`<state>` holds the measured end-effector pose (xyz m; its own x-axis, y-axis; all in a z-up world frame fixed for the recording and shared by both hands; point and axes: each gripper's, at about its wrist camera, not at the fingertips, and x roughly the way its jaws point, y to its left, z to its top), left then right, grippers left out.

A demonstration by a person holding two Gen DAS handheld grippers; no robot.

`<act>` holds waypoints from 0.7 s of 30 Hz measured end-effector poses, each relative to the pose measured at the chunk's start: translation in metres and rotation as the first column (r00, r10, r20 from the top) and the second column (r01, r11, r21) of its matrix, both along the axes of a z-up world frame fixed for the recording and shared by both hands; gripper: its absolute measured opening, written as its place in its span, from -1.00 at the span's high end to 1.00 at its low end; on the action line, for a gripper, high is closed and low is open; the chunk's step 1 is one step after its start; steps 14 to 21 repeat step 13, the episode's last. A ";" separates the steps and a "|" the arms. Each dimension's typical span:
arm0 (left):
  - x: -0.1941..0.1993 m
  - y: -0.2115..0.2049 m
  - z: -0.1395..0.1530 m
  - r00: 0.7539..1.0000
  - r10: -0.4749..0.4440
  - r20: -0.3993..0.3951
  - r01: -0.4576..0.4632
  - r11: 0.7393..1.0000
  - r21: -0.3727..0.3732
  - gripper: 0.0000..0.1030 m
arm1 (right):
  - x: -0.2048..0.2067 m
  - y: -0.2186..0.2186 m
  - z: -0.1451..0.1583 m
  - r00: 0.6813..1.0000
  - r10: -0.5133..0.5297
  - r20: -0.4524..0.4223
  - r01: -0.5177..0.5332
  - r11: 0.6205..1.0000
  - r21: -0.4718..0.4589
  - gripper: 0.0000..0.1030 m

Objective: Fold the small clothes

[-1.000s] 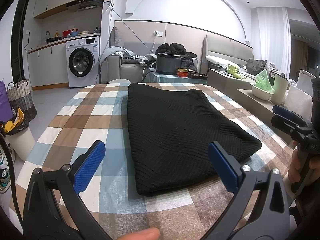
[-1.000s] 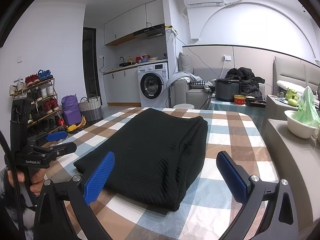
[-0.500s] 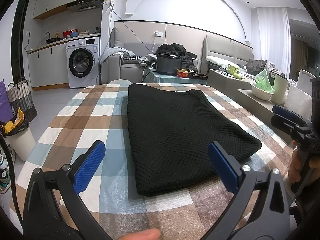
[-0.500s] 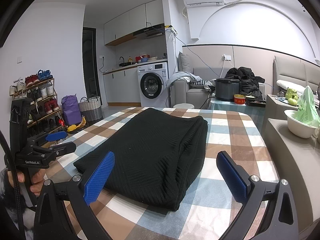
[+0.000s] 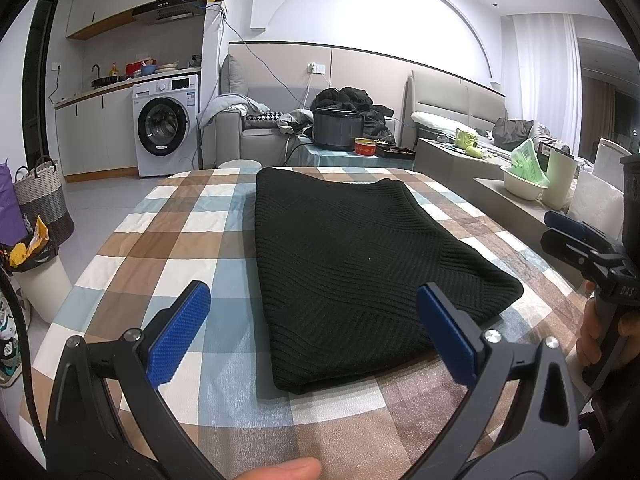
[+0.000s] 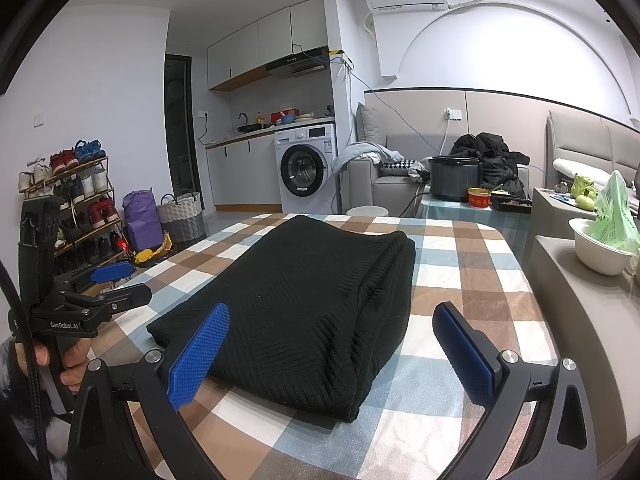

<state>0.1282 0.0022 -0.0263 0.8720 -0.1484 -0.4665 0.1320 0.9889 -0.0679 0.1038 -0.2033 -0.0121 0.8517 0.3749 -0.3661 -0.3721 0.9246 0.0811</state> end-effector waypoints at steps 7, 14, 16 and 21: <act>0.000 0.000 0.000 1.000 0.000 0.001 0.000 1.000 0.001 -0.98 | 0.000 0.000 0.000 1.000 -0.001 -0.001 0.001 1.000 0.000 -1.00; 0.000 0.000 0.001 1.000 0.002 0.002 -0.002 1.000 0.002 -0.98 | 0.000 0.000 0.000 1.000 -0.001 -0.001 0.001 1.000 0.000 -1.00; 0.000 0.000 0.001 1.000 0.002 0.002 -0.002 1.000 0.002 -0.98 | 0.000 0.000 0.000 1.000 -0.001 -0.001 0.001 1.000 0.000 -1.00; 0.000 0.000 0.001 1.000 0.002 0.002 -0.002 1.000 0.002 -0.98 | 0.000 0.000 0.000 1.000 -0.001 -0.001 0.001 1.000 0.000 -1.00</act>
